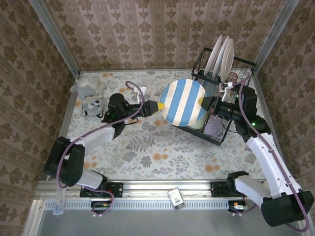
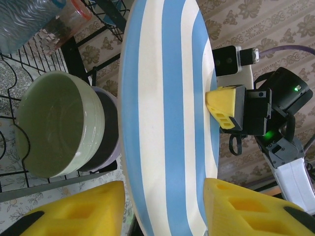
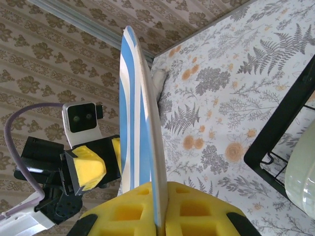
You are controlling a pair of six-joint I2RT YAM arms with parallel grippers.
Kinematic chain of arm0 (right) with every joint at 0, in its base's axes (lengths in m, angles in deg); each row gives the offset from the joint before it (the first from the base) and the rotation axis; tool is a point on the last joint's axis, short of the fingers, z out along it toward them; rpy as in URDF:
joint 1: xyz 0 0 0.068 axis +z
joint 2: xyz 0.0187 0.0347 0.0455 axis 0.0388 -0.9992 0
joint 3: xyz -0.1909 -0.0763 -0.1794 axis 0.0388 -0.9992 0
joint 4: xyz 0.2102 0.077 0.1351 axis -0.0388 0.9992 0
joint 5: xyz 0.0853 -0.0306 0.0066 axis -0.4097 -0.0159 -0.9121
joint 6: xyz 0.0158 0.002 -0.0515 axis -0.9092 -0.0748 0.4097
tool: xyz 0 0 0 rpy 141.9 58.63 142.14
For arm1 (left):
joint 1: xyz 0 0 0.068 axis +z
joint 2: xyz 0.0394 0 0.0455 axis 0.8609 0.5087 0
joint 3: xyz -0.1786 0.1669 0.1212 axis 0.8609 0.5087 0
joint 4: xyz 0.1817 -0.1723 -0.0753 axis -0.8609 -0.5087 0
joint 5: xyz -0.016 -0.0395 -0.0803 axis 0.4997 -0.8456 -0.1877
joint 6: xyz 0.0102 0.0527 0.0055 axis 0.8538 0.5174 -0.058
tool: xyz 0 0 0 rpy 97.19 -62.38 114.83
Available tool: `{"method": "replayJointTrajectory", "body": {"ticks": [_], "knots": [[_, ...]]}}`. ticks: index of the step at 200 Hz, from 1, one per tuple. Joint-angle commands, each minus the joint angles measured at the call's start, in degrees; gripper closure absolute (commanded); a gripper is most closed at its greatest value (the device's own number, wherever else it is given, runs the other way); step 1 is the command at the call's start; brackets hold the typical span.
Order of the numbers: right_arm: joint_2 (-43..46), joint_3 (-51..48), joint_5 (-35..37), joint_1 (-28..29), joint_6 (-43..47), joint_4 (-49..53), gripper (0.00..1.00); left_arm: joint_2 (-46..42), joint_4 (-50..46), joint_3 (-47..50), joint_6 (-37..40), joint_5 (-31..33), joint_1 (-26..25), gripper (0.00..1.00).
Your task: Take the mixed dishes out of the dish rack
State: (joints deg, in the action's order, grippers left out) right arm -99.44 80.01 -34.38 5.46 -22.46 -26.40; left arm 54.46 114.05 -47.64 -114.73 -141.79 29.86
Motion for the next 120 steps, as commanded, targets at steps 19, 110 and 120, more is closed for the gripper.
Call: {"method": "replayJointTrajectory", "body": {"ticks": [19, 110, 120], "knots": [[-0.7, -0.1, -2.2, 0.8, -1.4, -5.2, 1.00, 0.2, 0.0, -2.1, 0.3, 1.8, -0.8, 0.59], [-2.0, -0.3, -2.6, 2.6, -1.5, -6.7, 1.00, -0.1, -1.1, -2.1, -1.7, 5.3, -1.1, 1.00], [-1.8, -0.1, -2.2, 2.7, -1.2, -6.3, 1.00, -0.7, -0.4, -1.5, -2.7, 6.4, -1.1, 1.00]]}}
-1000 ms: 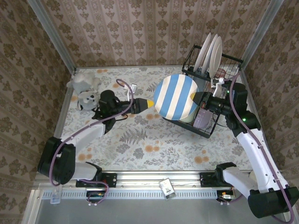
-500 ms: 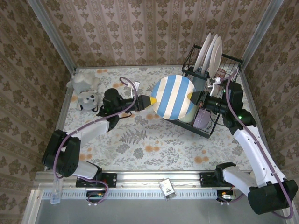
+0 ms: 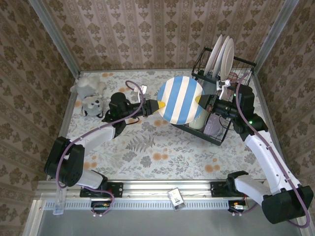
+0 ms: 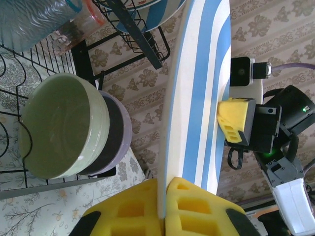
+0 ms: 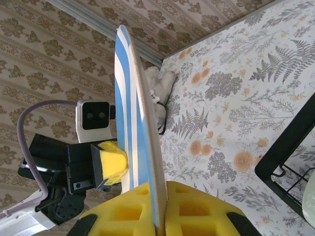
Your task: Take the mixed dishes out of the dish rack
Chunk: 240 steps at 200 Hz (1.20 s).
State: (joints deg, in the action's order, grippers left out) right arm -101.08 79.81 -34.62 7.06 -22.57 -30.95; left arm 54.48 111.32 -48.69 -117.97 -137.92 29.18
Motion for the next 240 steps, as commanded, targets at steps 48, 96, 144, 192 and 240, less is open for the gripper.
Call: {"method": "replayJointTrajectory", "body": {"ticks": [48, 96, 144, 192, 240], "knots": [[1.4, -0.2, -0.8, 1.2, 0.4, -2.4, 0.23, -6.9, -3.0, 0.9, 1.8, 9.4, -0.1, 1.00], [4.2, -0.5, 1.8, 1.9, 3.2, -0.1, 0.00, -14.4, -12.5, 0.9, 1.5, 13.9, 6.9, 1.00], [6.0, -1.0, 4.6, 3.3, 6.6, 4.4, 0.00, -16.6, -29.1, -1.4, 6.4, 11.1, 19.0, 1.00], [8.3, -2.9, 6.5, 3.4, 7.4, 7.6, 0.00, -11.7, -38.7, -2.5, 13.1, 9.4, 25.6, 1.00], [10.0, -5.1, 10.0, 3.3, 8.8, 10.5, 0.00, -2.6, -42.7, -5.0, 18.6, 10.8, 28.5, 1.00]]}}
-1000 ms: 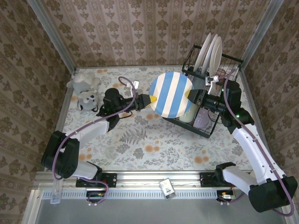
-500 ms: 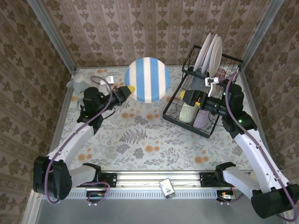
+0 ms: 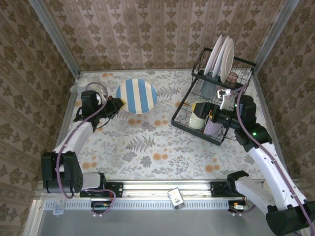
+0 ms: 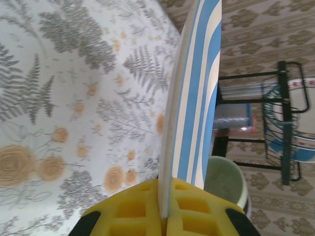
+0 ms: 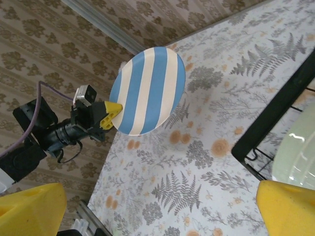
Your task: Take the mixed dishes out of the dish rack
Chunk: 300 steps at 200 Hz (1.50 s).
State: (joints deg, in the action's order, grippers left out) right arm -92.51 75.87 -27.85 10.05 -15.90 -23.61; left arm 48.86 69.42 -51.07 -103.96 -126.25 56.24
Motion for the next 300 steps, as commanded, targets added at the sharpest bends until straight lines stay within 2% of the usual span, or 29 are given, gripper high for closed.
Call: {"method": "replayJointTrajectory", "body": {"ticks": [1, 27, 52, 91, 142, 252, 300], "knots": [[1.5, -1.3, 3.2, 0.3, 2.1, 3.1, 0.00, 3.2, -0.8, -2.6, 4.7, -0.8, 1.5, 1.00], [4.3, -4.3, 3.2, 0.1, 0.9, -0.2, 0.00, 8.1, -1.0, -4.8, 6.6, -1.3, 2.2, 1.00], [3.7, -2.3, 3.9, 0.1, 2.9, 4.2, 0.00, 12.3, -0.7, -7.2, 7.3, -1.2, 3.0, 1.00], [3.4, -3.2, -1.5, 0.1, 6.6, 4.5, 0.00, 18.8, 0.3, -10.7, 7.7, -1.3, 3.8, 1.00], [6.4, -2.9, -1.4, 0.2, 10.1, 7.7, 0.00, 26.9, -1.7, -17.0, 10.2, -2.3, 4.1, 1.00], [9.2, -4.0, -2.3, 0.2, 11.7, 8.8, 0.00, 37.5, -9.8, -26.9, 16.1, -1.5, 4.7, 1.00], [10.1, -5.0, -4.4, 0.2, 11.3, 7.0, 0.00, 40.7, -13.0, -30.6, 18.9, -1.3, 5.3, 0.83]]}}
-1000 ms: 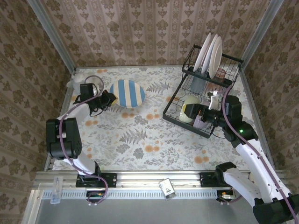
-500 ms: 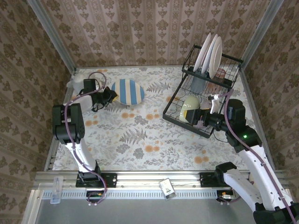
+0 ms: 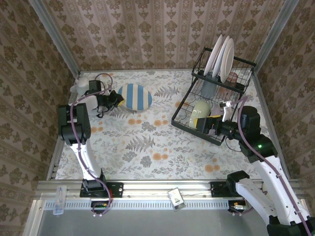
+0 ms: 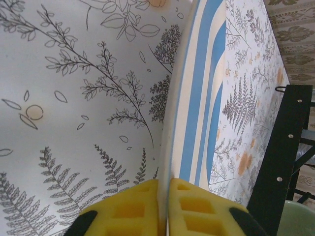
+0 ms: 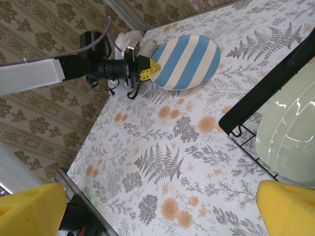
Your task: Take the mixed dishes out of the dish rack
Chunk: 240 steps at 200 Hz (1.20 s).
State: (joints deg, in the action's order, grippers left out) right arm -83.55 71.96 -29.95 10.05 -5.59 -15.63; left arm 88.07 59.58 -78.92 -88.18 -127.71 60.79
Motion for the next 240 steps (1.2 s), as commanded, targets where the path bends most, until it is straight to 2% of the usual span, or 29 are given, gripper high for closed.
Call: {"method": "replayJointTrajectory", "body": {"ticks": [1, 82, 109, 116, 133, 170, 177, 200, 222, 240], "knots": [[1.2, -1.1, -2.3, 0.2, 0.9, -1.0, 0.00, 1.5, -3.3, -2.8, 3.1, 0.1, 0.8, 0.82], [1.3, -2.1, -2.2, 0.2, 0.6, -1.6, 0.00, 0.7, -9.3, -6.5, 5.1, 3.9, 1.3, 0.46], [1.3, -2.0, -1.3, 0.1, 0.5, -1.5, 0.00, -2.5, -11.7, -5.8, 5.0, 9.2, 1.4, 0.34], [1.2, -2.0, -1.2, 0.1, 0.6, -1.5, 0.00, -3.3, -13.0, -5.8, 5.0, 10.7, 1.4, 0.28], [1.1, -1.5, 0.0, 0.2, 0.7, -0.9, 0.00, -6.0, -16.8, -6.2, 5.3, 14.1, 1.4, 0.22], [1.2, 1.1, 5.1, 0.2, 1.8, 1.4, 0.00, -17.2, -22.3, -5.9, 7.8, 19.4, -1.3, 0.07], [1.0, 1.8, 6.1, 0.2, 2.0, 1.8, 0.00, -19.7, -23.0, -5.8, 8.5, 20.3, -2.0, 0.01], [0.0, 4.4, 9.9, 0.1, 2.1, 2.5, 0.00, -29.5, -24.4, -4.3, 11.8, 25.3, -5.7, 0.00], [-2.3, 7.8, 13.5, 0.2, 1.7, 2.8, 0.00, -40.5, -23.0, -0.4, 17.3, 32.0, -11.5, 0.00], [-5.1, 11.9, 17.4, 0.3, 2.3, 3.3, 0.00, -49.2, -18.8, 5.1, 19.8, 30.7, -15.3, 0.00]]}}
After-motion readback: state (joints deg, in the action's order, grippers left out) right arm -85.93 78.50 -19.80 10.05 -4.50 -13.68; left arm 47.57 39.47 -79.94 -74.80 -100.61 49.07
